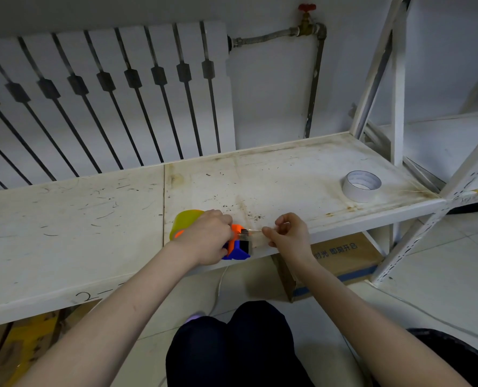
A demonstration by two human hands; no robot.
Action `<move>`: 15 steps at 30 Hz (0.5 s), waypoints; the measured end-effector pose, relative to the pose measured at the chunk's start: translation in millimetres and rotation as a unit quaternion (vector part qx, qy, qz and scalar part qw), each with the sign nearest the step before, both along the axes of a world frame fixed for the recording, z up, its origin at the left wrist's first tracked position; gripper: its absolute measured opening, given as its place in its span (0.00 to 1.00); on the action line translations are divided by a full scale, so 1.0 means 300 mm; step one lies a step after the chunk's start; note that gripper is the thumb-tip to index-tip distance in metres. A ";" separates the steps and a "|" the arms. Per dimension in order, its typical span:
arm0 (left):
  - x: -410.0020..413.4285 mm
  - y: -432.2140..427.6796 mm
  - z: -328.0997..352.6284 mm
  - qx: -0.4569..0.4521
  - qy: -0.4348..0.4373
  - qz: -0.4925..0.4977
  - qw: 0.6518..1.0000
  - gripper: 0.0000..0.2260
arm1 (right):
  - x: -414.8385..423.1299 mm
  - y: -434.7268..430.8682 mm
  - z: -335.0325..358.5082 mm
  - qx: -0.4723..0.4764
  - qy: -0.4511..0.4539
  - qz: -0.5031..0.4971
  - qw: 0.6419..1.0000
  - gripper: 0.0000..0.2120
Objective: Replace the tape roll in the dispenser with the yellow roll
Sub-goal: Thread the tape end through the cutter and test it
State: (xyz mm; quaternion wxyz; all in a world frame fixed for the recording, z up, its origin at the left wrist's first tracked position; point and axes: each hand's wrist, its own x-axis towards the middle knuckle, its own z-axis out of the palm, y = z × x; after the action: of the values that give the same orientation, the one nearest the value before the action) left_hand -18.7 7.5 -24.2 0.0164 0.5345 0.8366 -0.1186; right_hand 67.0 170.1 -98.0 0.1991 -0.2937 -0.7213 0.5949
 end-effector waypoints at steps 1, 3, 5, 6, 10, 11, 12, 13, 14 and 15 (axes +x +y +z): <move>0.003 0.000 -0.003 -0.003 0.009 -0.002 1.000 0.14 | 0.001 -0.002 -0.005 0.007 0.005 -0.005 1.000 0.11; 0.011 0.000 -0.012 -0.008 0.029 -0.005 1.000 0.14 | 0.002 -0.009 -0.018 0.015 0.011 -0.013 1.000 0.10; 0.016 -0.005 -0.018 -0.015 0.046 -0.006 0.999 0.15 | -0.002 -0.016 -0.030 0.015 0.010 -0.020 1.000 0.10; 0.017 -0.007 -0.019 -0.020 0.052 -0.006 0.998 0.15 | -0.005 -0.019 -0.035 0.013 0.009 -0.023 1.000 0.10; 0.021 -0.008 -0.023 -0.040 0.075 -0.014 0.996 0.17 | -0.021 -0.026 -0.041 0.007 0.011 -0.033 0.999 0.11; 0.022 -0.009 -0.027 -0.046 0.086 -0.017 0.995 0.17 | -0.024 -0.027 -0.040 0.011 0.010 -0.034 0.999 0.11; 0.024 -0.010 -0.034 -0.054 0.105 -0.023 0.993 0.17 | -0.027 -0.028 -0.040 0.016 0.008 -0.034 0.999 0.10; 0.029 -0.012 -0.041 -0.069 0.124 -0.028 0.989 0.18 | -0.029 -0.028 -0.041 0.020 0.005 -0.034 0.999 0.10; 0.035 -0.016 -0.049 -0.086 0.139 -0.031 0.986 0.19 | -0.031 -0.027 -0.041 0.023 -0.001 -0.032 0.999 0.10; 0.042 -0.019 -0.057 -0.102 0.148 -0.032 0.983 0.20 | -0.034 -0.026 -0.040 0.025 -0.005 -0.030 0.999 0.10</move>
State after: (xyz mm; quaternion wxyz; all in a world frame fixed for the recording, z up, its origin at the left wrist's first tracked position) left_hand -6.1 1.8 -41.3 -0.0575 0.5329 0.7958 -0.2817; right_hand 56.9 162.3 -109.9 0.2204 -0.3136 -0.7276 0.5690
